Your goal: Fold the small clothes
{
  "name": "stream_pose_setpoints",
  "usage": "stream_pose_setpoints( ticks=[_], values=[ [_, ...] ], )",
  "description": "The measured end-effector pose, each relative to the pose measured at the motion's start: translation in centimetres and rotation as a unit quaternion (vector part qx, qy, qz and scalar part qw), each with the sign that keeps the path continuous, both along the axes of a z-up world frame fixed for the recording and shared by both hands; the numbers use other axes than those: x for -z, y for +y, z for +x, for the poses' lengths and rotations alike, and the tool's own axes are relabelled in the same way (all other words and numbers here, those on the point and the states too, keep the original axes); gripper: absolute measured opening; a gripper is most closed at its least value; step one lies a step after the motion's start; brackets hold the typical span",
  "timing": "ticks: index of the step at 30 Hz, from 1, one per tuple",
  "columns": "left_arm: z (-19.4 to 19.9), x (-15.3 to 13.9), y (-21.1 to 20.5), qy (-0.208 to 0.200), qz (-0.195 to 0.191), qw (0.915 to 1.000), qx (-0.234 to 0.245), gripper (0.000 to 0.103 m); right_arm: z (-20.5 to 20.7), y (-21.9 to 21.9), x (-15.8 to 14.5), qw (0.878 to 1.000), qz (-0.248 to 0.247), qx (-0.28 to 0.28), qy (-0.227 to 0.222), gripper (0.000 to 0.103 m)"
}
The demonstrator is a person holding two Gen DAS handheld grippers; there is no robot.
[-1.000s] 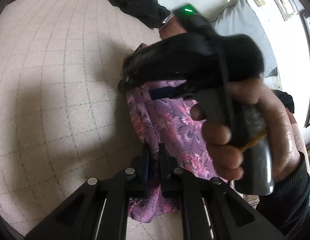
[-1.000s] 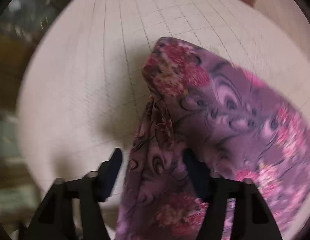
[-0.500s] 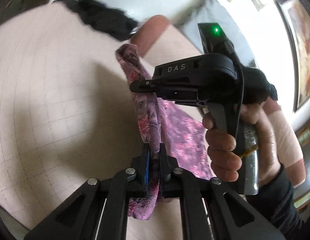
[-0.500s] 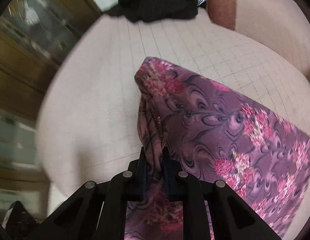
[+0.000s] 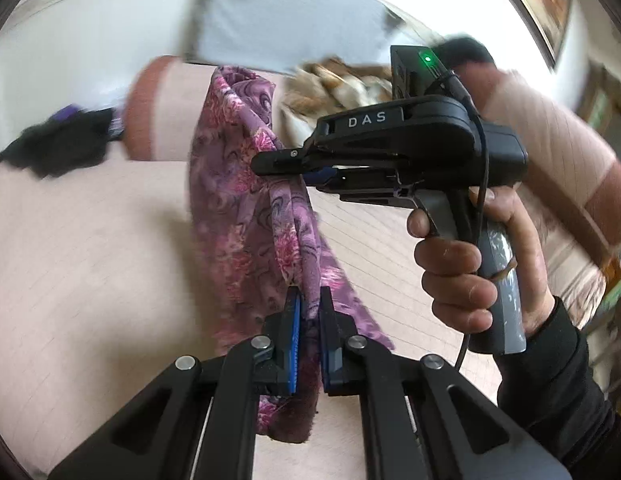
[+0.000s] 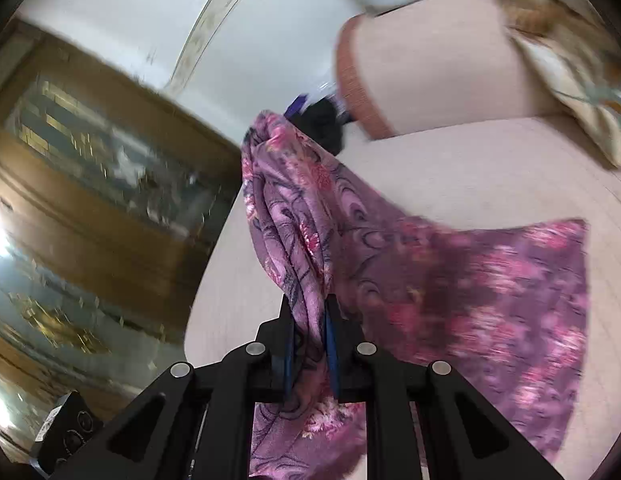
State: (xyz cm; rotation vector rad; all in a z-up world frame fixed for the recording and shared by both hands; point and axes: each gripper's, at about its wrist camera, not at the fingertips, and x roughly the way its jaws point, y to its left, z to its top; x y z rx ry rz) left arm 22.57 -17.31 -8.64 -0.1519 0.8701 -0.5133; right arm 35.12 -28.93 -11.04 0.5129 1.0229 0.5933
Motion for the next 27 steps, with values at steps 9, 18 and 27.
stream_pose_setpoints(
  ticks=[9, 18, 27],
  values=[
    [3.7, 6.8, -11.7, 0.058, 0.037, 0.9963, 0.05, 0.008, 0.9, -14.0, 8.2, 0.994, 0.044, 0.072, 0.071, 0.014],
    [3.9, 9.9, -10.5, 0.139, -0.029, 0.9876, 0.067, 0.01, 3.2, -17.7, 17.8, 0.978, 0.041, 0.123, 0.163, 0.037],
    [2.5, 11.6, -0.1, 0.171, -0.015, 0.9835, -0.056, 0.052, -7.5, -17.1, 12.1, 0.981, -0.001, 0.173, 0.093, 0.078]
  ],
)
